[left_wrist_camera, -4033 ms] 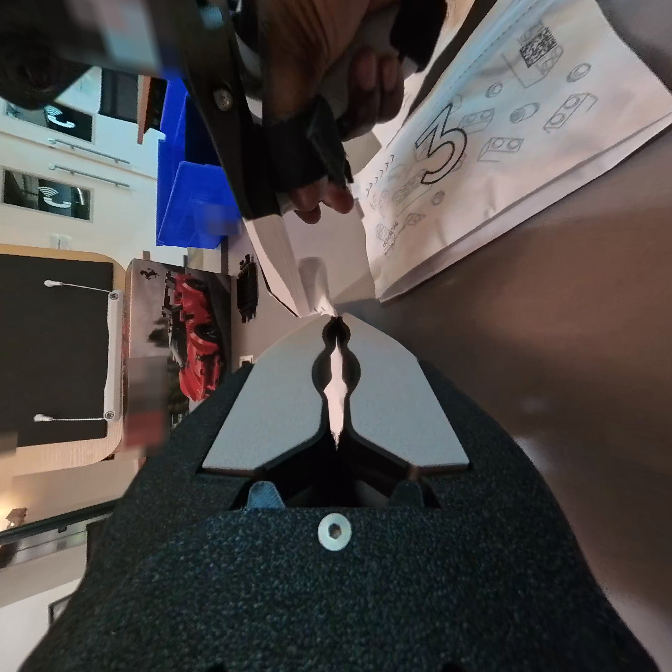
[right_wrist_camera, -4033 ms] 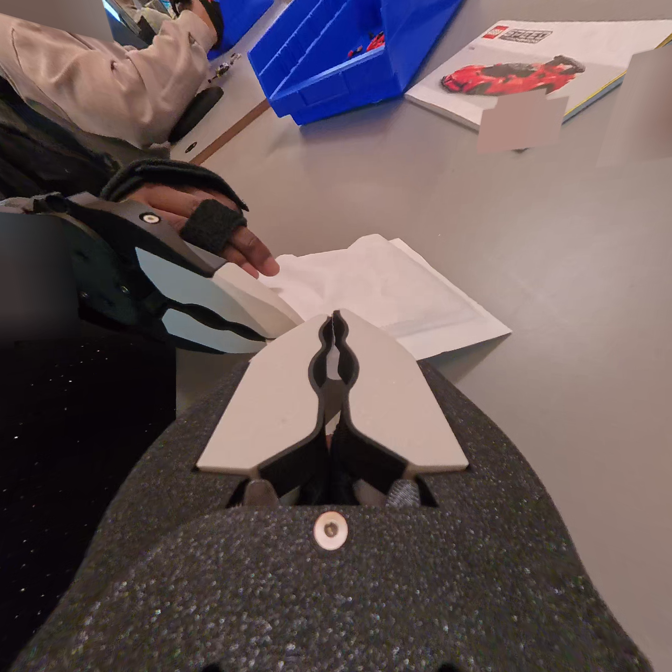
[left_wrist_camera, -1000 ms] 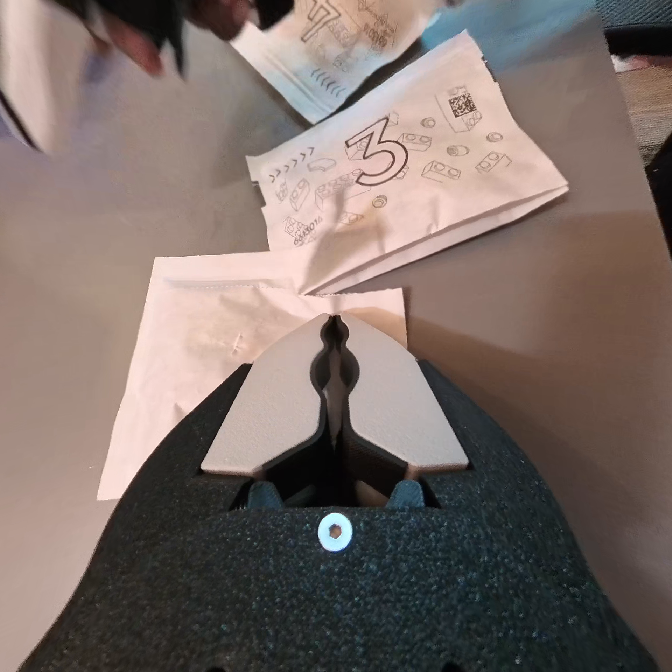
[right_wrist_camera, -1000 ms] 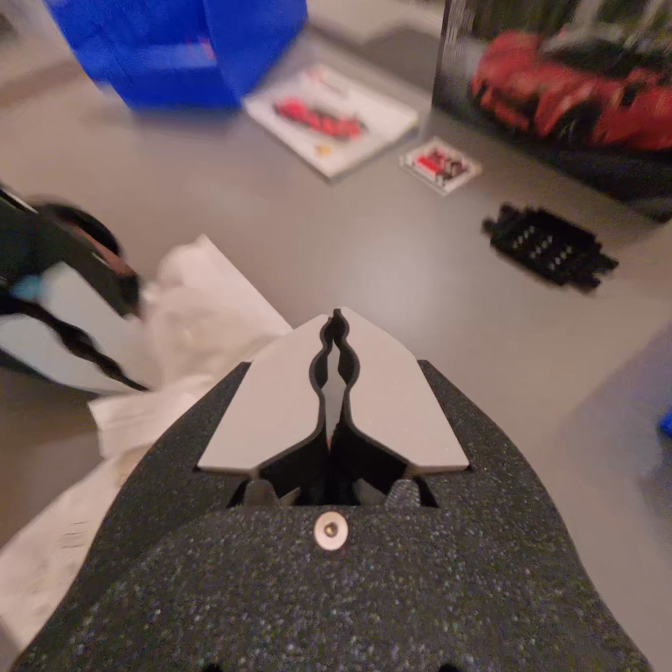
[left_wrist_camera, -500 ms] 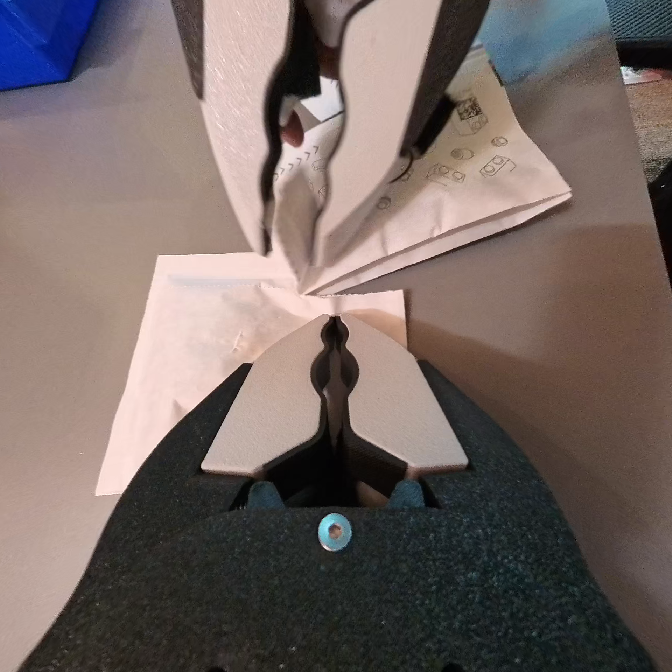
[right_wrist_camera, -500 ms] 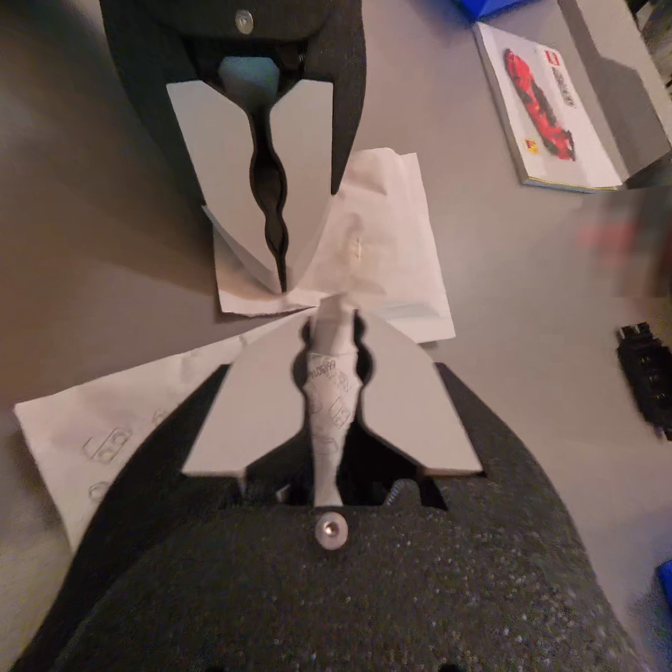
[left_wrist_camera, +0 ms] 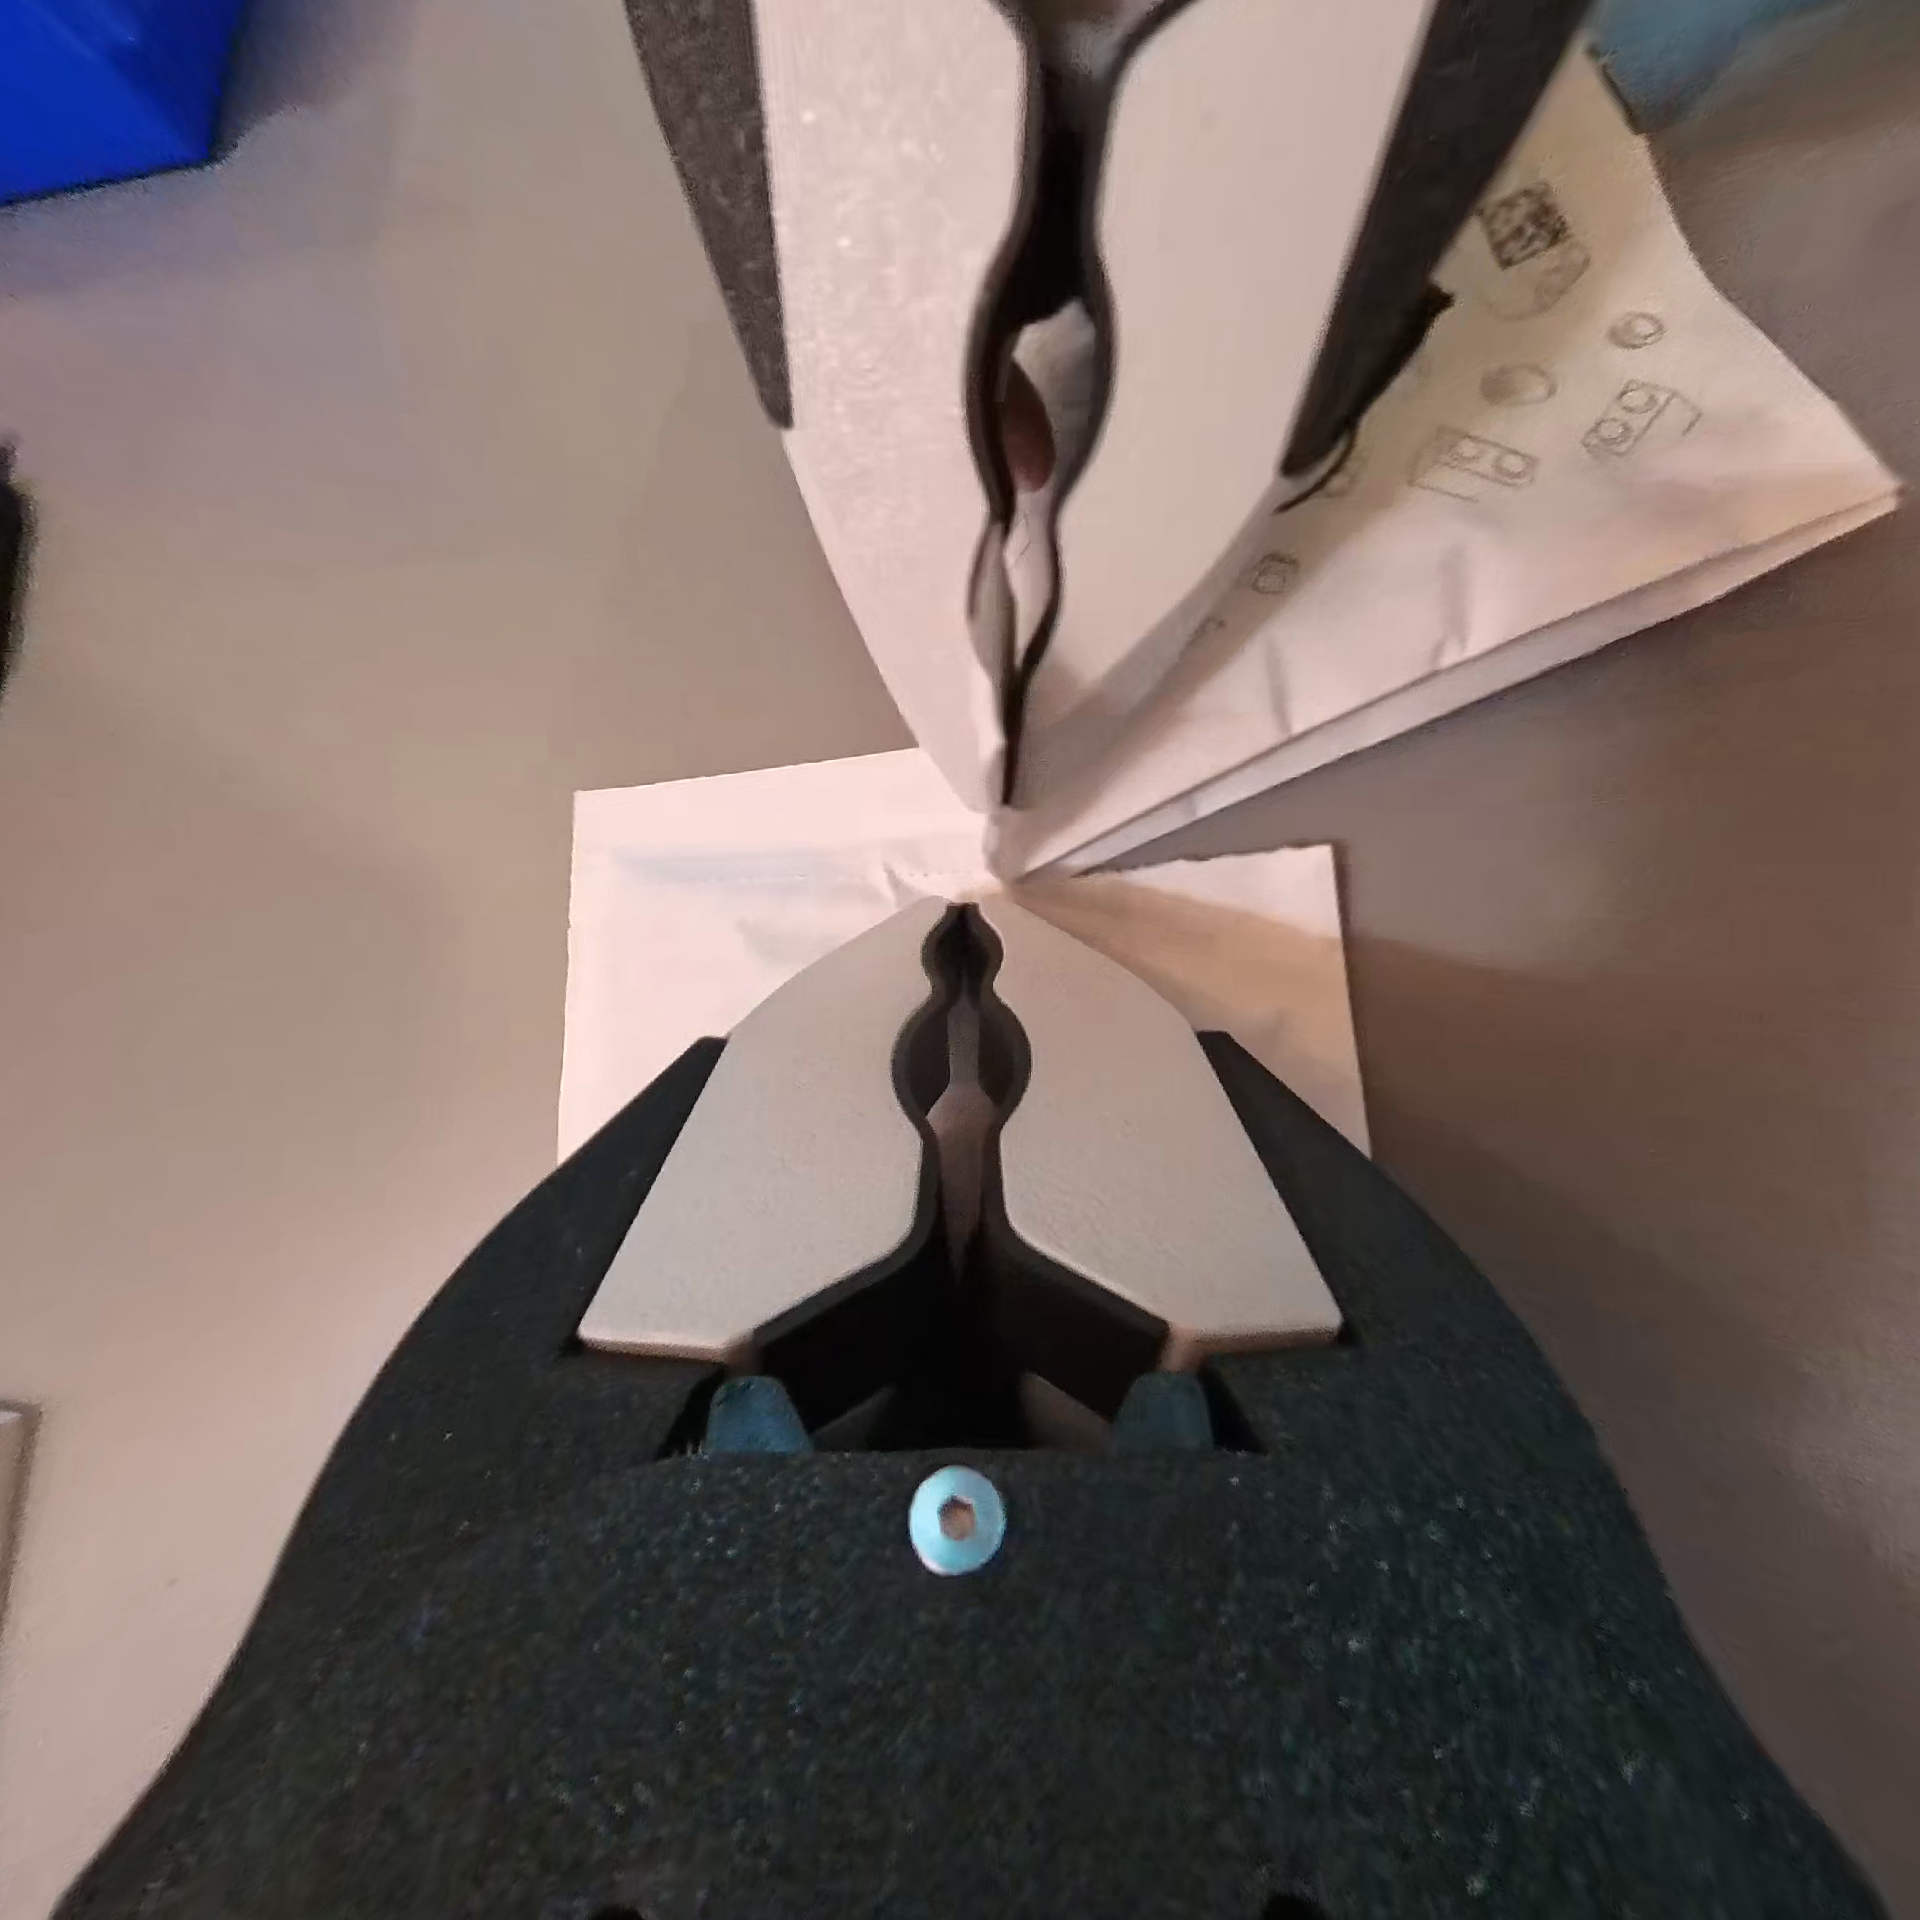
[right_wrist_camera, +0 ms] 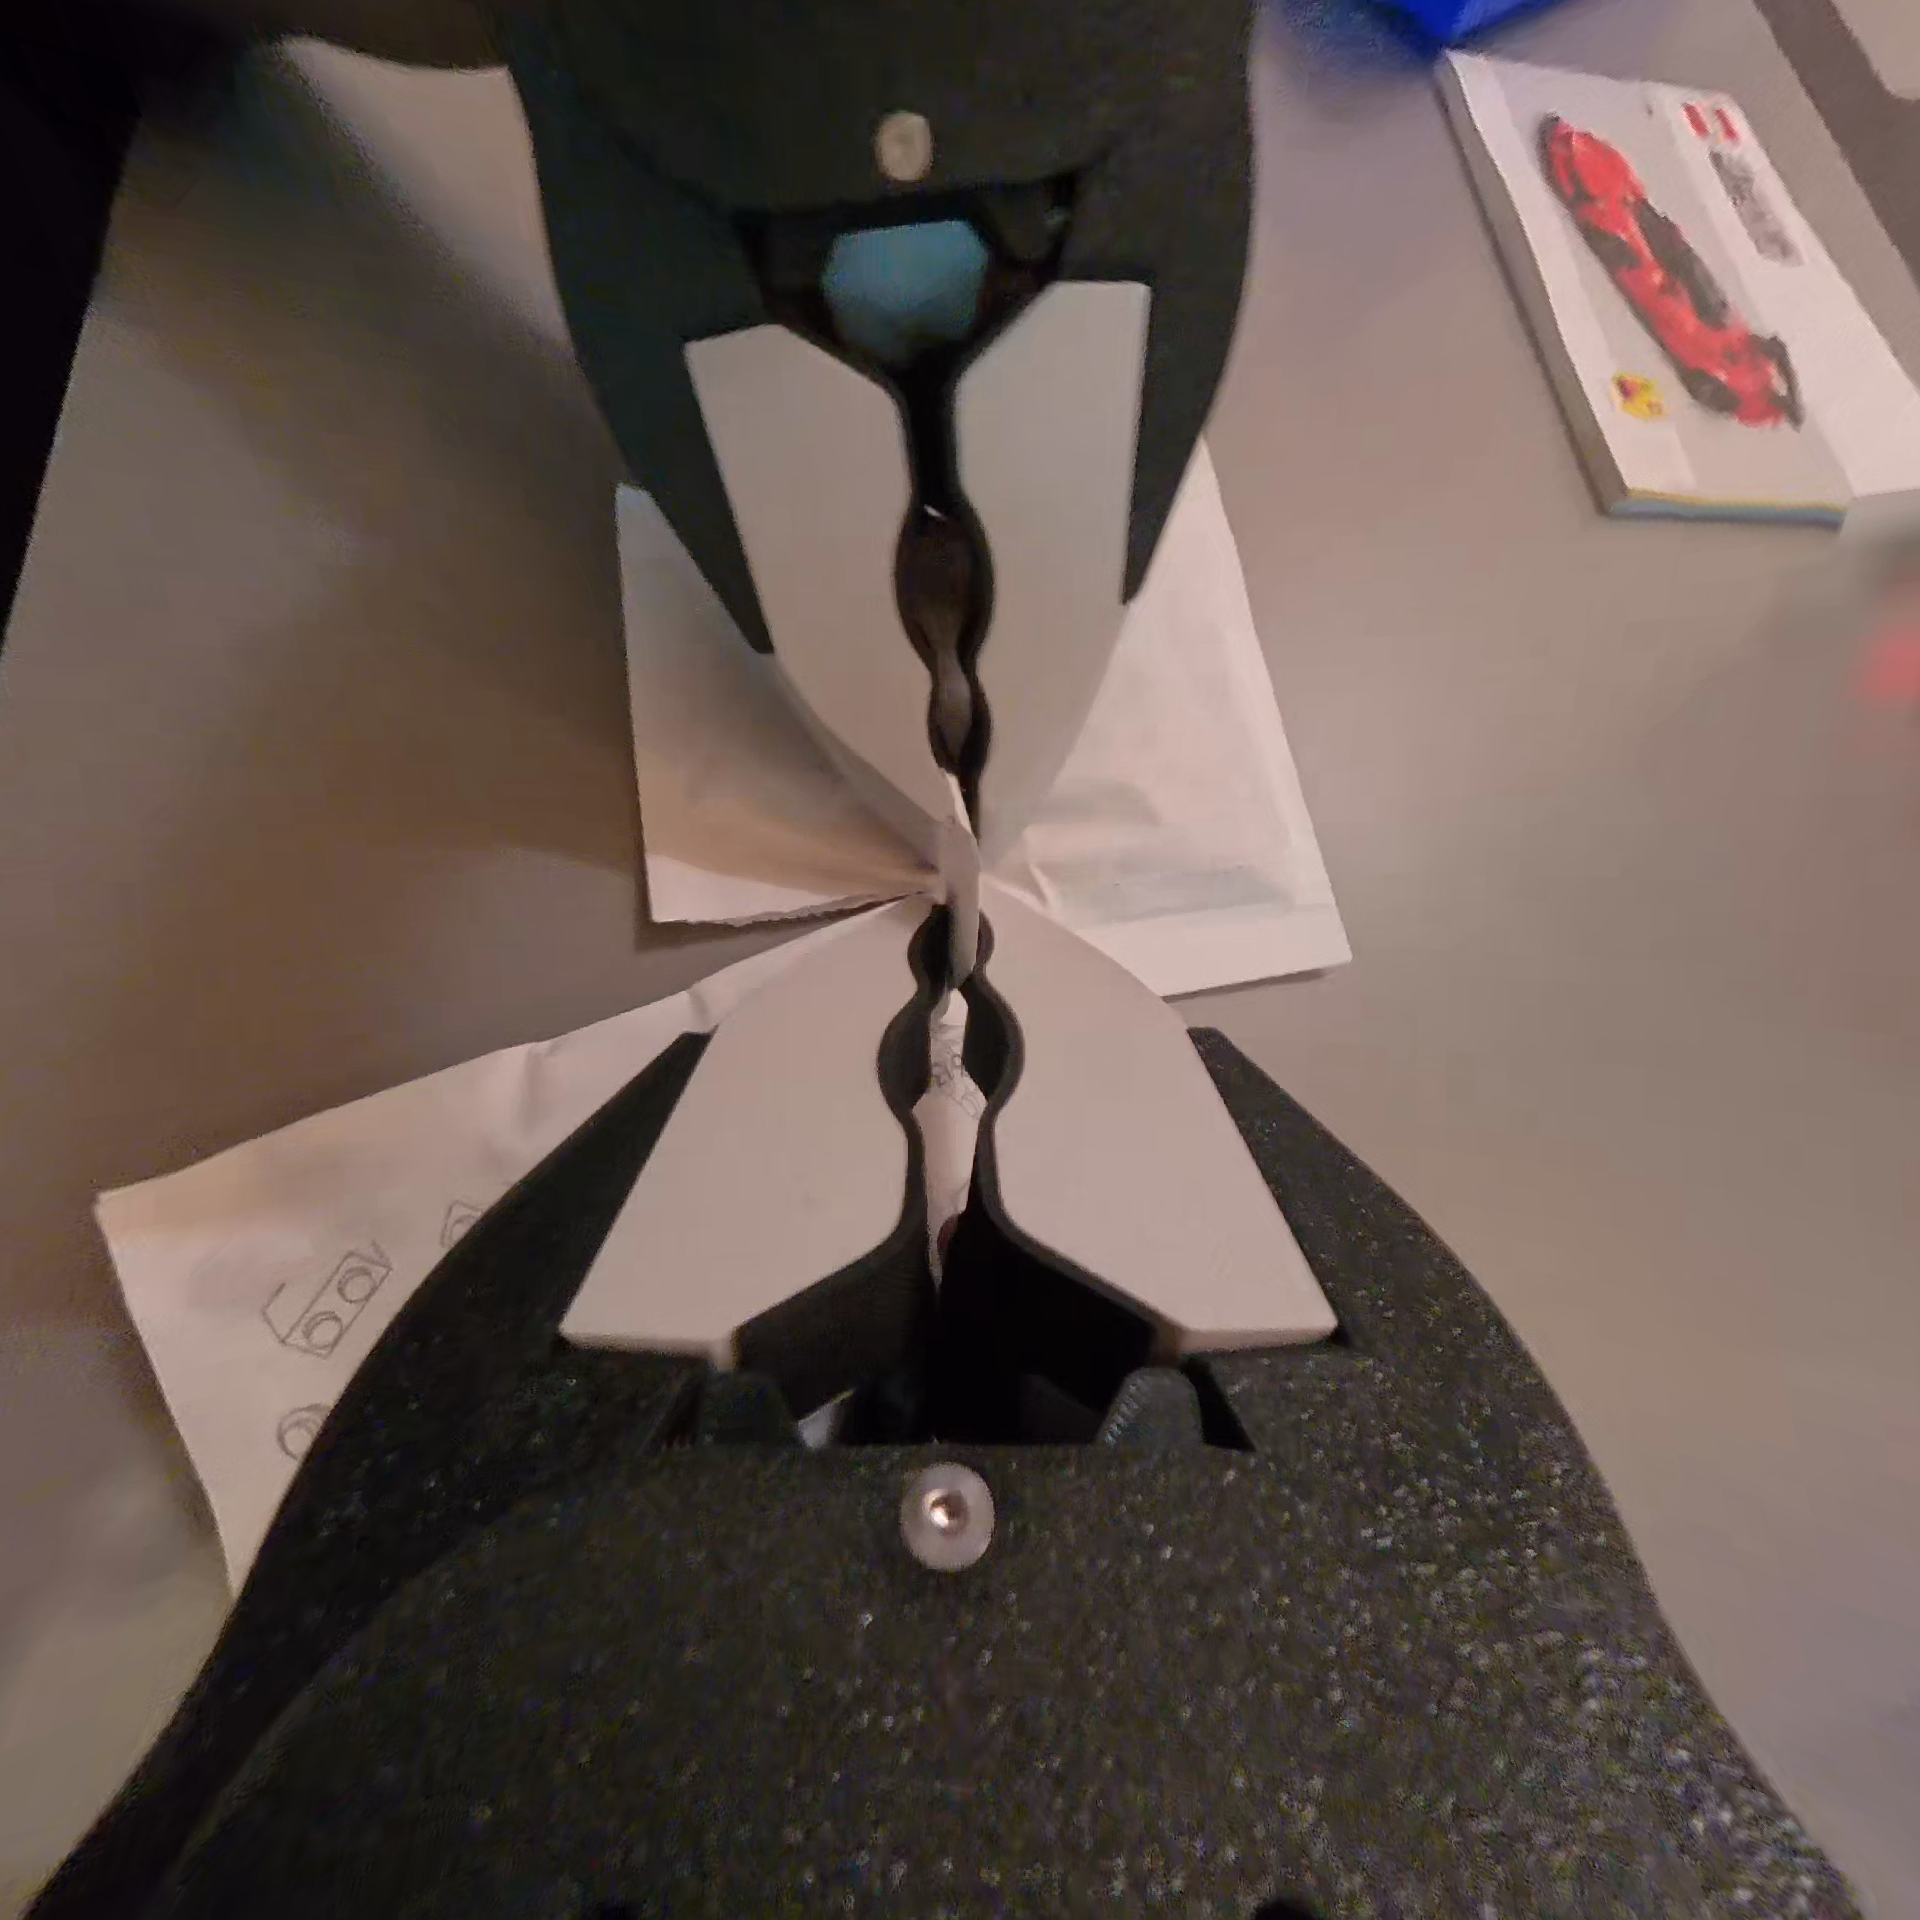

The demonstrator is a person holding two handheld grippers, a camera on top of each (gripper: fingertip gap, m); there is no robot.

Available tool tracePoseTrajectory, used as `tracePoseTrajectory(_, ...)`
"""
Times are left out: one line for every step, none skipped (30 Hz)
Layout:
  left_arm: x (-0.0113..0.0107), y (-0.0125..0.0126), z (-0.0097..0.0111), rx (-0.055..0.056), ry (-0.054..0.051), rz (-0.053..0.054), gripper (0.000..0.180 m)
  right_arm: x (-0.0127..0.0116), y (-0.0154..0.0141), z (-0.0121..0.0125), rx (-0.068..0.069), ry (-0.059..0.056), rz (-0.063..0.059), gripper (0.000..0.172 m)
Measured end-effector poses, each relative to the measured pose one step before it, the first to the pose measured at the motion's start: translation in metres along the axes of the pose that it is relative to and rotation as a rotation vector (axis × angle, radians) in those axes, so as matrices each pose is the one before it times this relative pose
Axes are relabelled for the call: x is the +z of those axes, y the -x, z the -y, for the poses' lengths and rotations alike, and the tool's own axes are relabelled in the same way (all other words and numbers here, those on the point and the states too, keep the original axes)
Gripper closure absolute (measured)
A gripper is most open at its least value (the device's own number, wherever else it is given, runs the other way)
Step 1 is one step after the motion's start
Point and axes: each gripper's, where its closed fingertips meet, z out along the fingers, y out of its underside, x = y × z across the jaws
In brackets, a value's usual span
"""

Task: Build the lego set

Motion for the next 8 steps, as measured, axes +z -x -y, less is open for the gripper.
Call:
tracePoseTrajectory(-0.00016,-0.00056,-0.00007,0.016,-0.0056,-0.001,0.18,0.00009,-0.00261,-0.00079,0.0458,-0.0011,0.0097,0.171)
tracePoseTrajectory(0.00029,-0.00051,-0.00049,0.0305,0.009,0.0069,0.18,0.00077,-0.00188,-0.00022,0.0388,-0.002,0.0153,0.171)
tracePoseTrajectory(0.00033,-0.00058,-0.00037,0.0154,0.0064,-0.0024,0.18,0.00106,-0.0019,0.00009,0.0299,-0.0029,0.0126,0.171)
tracePoseTrajectory(0.00002,-0.00025,-0.00001,-0.0079,-0.0031,-0.0153,0.18,0.00089,-0.0025,-0.00007,0.022,-0.0013,0.0063,0.171)
tracePoseTrajectory(-0.00034,-0.00037,0.00004,-0.0127,-0.0093,-0.0226,0.18,0.00088,-0.00173,0.00038,0.0283,-0.0055,0.0109,0.171)
tracePoseTrajectory(-0.00016,-0.00038,0.0,-0.009,-0.0051,-0.0124,0.18,0.00057,-0.00121,0.00022,0.0366,-0.0048,0.0181,0.171)
tracePoseTrajectory(0.00006,-0.00016,-0.00016,0.0099,0.0014,0.006,0.18,0.00029,-0.00068,-0.00024,0.0387,-0.0041,0.0197,0.171)
tracePoseTrajectory(0.00016,0.00031,0.0001,0.0099,-0.0038,0.01,0.18,0.0,-0.00048,-0.00017,0.0419,-0.0073,0.018,0.171)
